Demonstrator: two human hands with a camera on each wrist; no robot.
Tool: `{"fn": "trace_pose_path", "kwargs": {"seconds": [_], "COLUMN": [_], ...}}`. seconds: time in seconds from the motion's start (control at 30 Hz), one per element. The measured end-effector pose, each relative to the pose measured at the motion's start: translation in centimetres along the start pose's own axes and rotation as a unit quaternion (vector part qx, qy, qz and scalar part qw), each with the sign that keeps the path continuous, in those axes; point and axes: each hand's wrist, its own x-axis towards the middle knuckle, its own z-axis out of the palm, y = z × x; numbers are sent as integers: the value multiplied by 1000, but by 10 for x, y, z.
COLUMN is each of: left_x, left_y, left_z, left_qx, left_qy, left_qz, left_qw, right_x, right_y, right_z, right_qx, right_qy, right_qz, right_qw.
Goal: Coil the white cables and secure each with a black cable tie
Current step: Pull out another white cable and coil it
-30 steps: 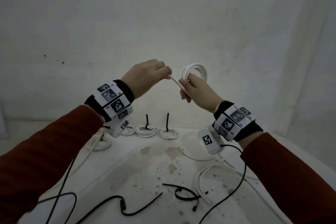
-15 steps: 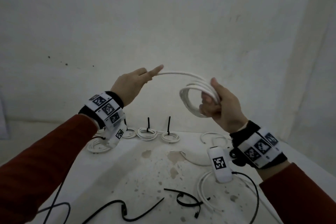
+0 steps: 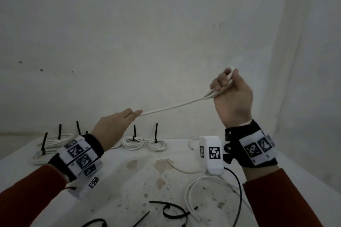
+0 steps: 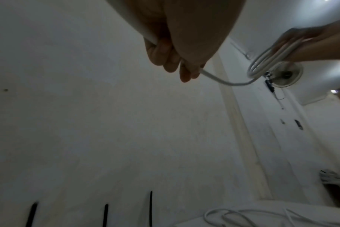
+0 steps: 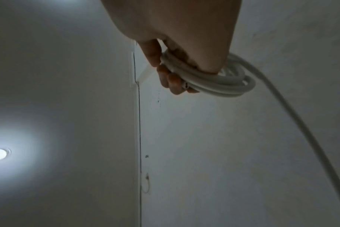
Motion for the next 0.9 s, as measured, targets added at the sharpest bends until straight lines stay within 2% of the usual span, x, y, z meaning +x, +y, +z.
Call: {"fn": "trace_pose_path", "kwargs": {"seconds": [0.1, 0.17, 0.27, 0.37, 0.4, 0.47, 0.53, 0.57, 0.67, 0.7, 0.8, 0.9], "left_x": [2, 6, 15, 25, 28, 34, 40, 43, 50, 50, 47, 36], "left_y": [9, 14, 14, 6, 2, -3, -8, -11, -18, -20, -22, -11], "left_z": [-23, -40, -64, -84, -89, -97, -102, -103, -101, -98, -85, -72], "left_qx": [55, 67, 69, 101, 105, 95, 63, 44, -9, -26, -82, -246], "left_qy": [5, 5, 9, 17, 21, 28, 28, 26, 3, -7, -76, -158], "left_qz": [54, 89, 140, 147, 141, 125, 106, 96, 52, 33, -24, -105], "left_qw": [997, 994, 988, 984, 984, 987, 992, 994, 999, 999, 993, 950], "right_x": [9, 12, 8, -6, -14, -30, -46, -52, -71, -76, -83, -84], "right_y": [14, 27, 47, 64, 68, 75, 79, 81, 87, 87, 80, 66], "right_z": [-8, -15, -29, -36, -35, -31, -26, -23, -14, -10, 0, 14], "right_qx": [-122, -280, -518, -659, -678, -674, -623, -579, -365, -291, -161, -169], "right_qy": [44, 46, -21, -153, -194, -262, -310, -324, -284, -262, -242, -208], "right_qz": [-15, -15, 23, 80, 103, 144, 188, 212, 303, 333, 374, 312], "right_qw": [991, 959, 855, 732, 701, 676, 693, 718, 833, 858, 881, 912]}}
